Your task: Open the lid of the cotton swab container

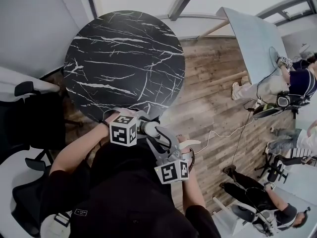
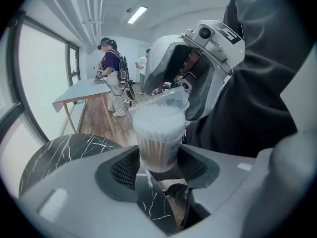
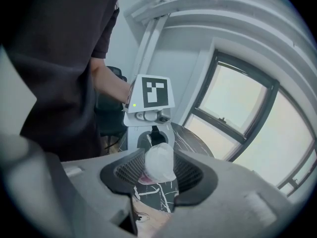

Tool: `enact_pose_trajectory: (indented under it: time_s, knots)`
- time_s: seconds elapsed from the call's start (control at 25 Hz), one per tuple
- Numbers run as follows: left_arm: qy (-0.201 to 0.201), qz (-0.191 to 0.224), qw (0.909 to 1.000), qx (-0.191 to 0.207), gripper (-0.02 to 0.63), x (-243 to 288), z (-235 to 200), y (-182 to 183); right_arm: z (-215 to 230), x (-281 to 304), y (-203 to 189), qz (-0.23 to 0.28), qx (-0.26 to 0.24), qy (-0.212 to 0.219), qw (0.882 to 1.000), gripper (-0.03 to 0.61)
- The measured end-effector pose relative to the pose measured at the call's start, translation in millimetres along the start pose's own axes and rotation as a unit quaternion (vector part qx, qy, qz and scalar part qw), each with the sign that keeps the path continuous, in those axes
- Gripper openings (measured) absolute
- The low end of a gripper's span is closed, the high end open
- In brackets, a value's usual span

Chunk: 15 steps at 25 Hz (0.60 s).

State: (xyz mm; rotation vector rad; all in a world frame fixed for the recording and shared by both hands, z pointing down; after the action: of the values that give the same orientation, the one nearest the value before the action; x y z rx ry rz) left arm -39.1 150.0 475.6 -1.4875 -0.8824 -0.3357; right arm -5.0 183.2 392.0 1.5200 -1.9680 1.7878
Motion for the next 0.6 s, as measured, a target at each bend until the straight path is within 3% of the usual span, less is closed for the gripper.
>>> enact_pose_trajectory:
  time_s: [0.6]
  knots:
    - [-0.003,-0.005,0.9999,0.009,0.245,2.6,-0.2,-4.2,-3.9,-0.7,-0.4,-0.005,0.012,0.013,1.0,0.115]
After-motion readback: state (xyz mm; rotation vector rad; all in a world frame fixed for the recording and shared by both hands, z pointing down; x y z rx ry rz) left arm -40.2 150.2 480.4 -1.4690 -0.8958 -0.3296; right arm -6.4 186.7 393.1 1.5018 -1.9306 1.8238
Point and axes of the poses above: the fingertips, and each gripper's own axes: x forward along the fingers, z to its right, y out of its top, the point moved 5 cm from there along -x, backward along the fingers
